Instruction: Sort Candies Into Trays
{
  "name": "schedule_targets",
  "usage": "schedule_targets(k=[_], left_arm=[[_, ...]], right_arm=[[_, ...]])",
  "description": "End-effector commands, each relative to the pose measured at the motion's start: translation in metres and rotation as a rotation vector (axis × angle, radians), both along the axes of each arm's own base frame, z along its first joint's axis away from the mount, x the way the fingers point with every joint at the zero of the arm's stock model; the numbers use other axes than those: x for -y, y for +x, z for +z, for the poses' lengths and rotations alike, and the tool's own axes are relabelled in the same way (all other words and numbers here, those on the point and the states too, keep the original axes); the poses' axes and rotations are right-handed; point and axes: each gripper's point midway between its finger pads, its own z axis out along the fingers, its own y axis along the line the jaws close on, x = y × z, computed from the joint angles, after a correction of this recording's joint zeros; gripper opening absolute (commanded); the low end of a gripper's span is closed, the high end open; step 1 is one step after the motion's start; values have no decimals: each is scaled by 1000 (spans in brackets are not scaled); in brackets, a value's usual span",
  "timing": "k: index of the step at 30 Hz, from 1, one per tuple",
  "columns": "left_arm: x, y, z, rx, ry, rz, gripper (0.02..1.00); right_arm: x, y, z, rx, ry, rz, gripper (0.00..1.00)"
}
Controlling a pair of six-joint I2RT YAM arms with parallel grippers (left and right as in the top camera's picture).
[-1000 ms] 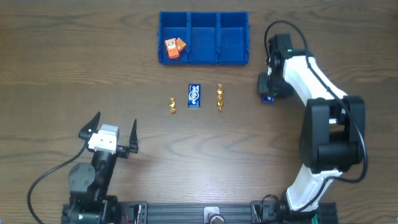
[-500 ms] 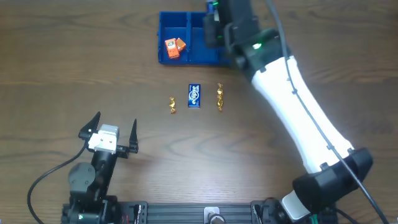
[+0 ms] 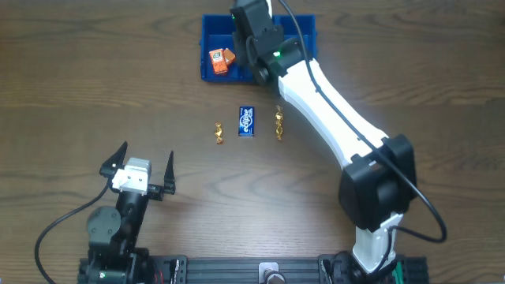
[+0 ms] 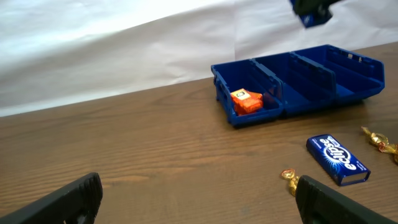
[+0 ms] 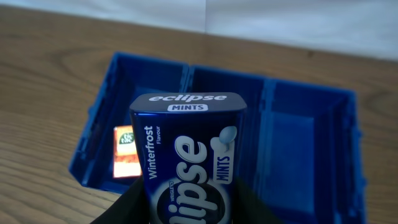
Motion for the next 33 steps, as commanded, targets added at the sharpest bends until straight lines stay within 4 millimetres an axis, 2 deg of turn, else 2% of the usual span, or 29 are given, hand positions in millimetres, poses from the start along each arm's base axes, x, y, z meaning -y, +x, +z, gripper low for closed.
schedule_targets(k=[1,4,10,16,21,31,32,33], left_arm=[[1,0,-17,-44,11,-3,996],[1,0,-17,-44,11,-3,996],[1,0,-17,-44,11,-3,996],[1,0,-17,-44,11,-3,996],[1,0,-17,-44,11,-3,996],[1,0,-17,-44,11,-3,996],[1,0,-17,-44,11,-3,996],[1,0,-17,-44,11,-3,996]], right_arm=[[8,14,-31,-46,6,-28,36],[14,19,-43,-65,5,-41,36],[14,24,-51,-71,22,-52,36],[14,28,-73,-96,47,-107,36],[22,32,-73,-77,45,-176,36],[22,33,-72,-72,48,-175,36],[22,33,-72,-72,48,-175,152],[22,33,-72,-72,48,-175,323]])
